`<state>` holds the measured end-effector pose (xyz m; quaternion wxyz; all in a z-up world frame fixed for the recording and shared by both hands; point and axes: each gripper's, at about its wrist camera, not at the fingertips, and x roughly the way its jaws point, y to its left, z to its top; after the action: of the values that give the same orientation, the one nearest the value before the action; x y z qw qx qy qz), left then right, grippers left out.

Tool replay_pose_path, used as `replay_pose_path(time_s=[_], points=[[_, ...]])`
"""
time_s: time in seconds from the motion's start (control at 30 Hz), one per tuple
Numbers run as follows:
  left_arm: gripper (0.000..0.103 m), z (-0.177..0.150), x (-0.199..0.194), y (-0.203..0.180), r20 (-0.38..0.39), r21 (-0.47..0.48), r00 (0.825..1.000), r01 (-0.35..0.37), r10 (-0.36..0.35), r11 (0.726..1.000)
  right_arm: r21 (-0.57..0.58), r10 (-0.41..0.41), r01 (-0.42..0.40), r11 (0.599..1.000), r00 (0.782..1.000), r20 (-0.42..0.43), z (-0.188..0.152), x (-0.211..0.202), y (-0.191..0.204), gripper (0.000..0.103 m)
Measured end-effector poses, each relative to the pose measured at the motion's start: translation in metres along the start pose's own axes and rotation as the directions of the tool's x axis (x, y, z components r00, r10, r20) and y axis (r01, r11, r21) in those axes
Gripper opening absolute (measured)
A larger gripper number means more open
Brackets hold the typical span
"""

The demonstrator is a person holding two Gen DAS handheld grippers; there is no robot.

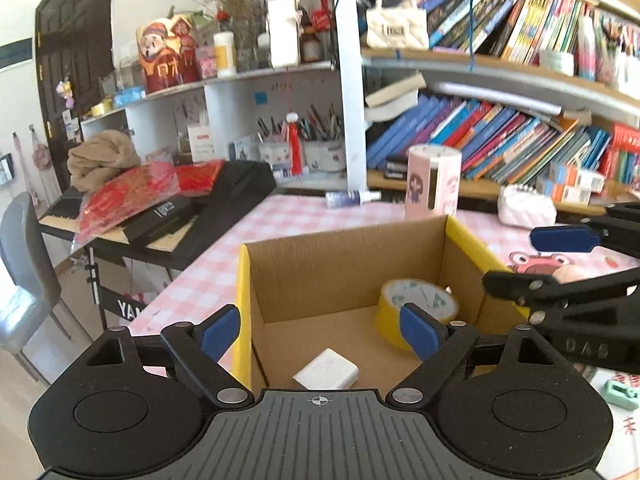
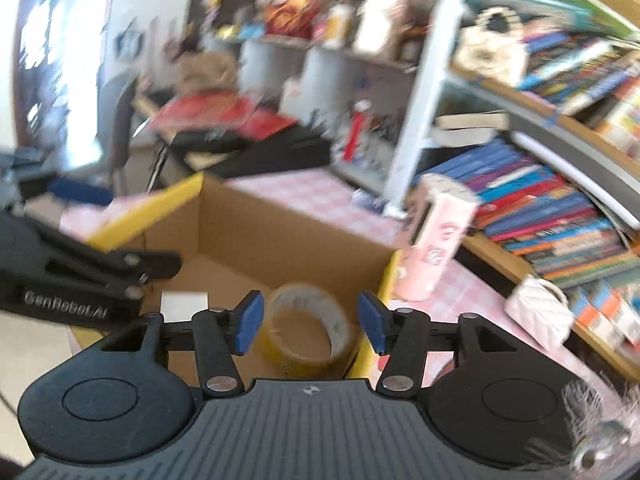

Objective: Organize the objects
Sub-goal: 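Lower the charger into the box and open the left gripper while the right releases the tape inside, then withdraw both grippers up and away from the yellow box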

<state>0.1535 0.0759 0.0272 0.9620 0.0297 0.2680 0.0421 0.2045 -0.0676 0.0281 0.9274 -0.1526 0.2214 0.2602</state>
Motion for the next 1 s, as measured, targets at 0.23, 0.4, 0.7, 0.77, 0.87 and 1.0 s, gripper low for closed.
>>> replay_pose_path(time_s=[0.23, 0.4, 0.7, 0.77, 0.87, 1.0], points=[[0.09, -0.016, -0.028, 0.006, 0.023, 0.014, 0.999, 0.025, -0.025, 1.0, 0.087, -0.114, 0.11, 0.99, 0.993, 0.044, -0.012, -0.043, 0.013, 0.055], [0.09, -0.031, -0.039, 0.011, 0.002, 0.0, 0.999, 0.037, -0.037, 0.999, 0.122, -0.166, 0.165, 0.979, 0.986, -0.003, -0.03, -0.06, 0.03, 0.056], [0.094, -0.073, -0.066, 0.014, -0.087, -0.01, 0.995, 0.043, -0.043, 0.999, 0.18, -0.238, 0.26, 0.949, 0.962, -0.133, -0.068, -0.087, 0.061, 0.066], [0.094, -0.081, -0.071, 0.015, -0.105, -0.011, 0.993, 0.046, -0.047, 0.999, 0.202, -0.245, 0.276, 0.94, 0.955, -0.165, -0.078, -0.093, 0.066, 0.068], [0.094, -0.092, -0.08, 0.016, -0.129, -0.005, 0.991, 0.042, -0.042, 0.999, 0.233, -0.256, 0.301, 0.925, 0.944, -0.207, -0.09, -0.099, 0.07, 0.072], [0.098, -0.102, -0.092, 0.016, -0.145, 0.003, 0.988, 0.046, -0.045, 0.999, 0.264, -0.267, 0.332, 0.905, 0.93, -0.254, -0.106, -0.109, 0.075, 0.078]])
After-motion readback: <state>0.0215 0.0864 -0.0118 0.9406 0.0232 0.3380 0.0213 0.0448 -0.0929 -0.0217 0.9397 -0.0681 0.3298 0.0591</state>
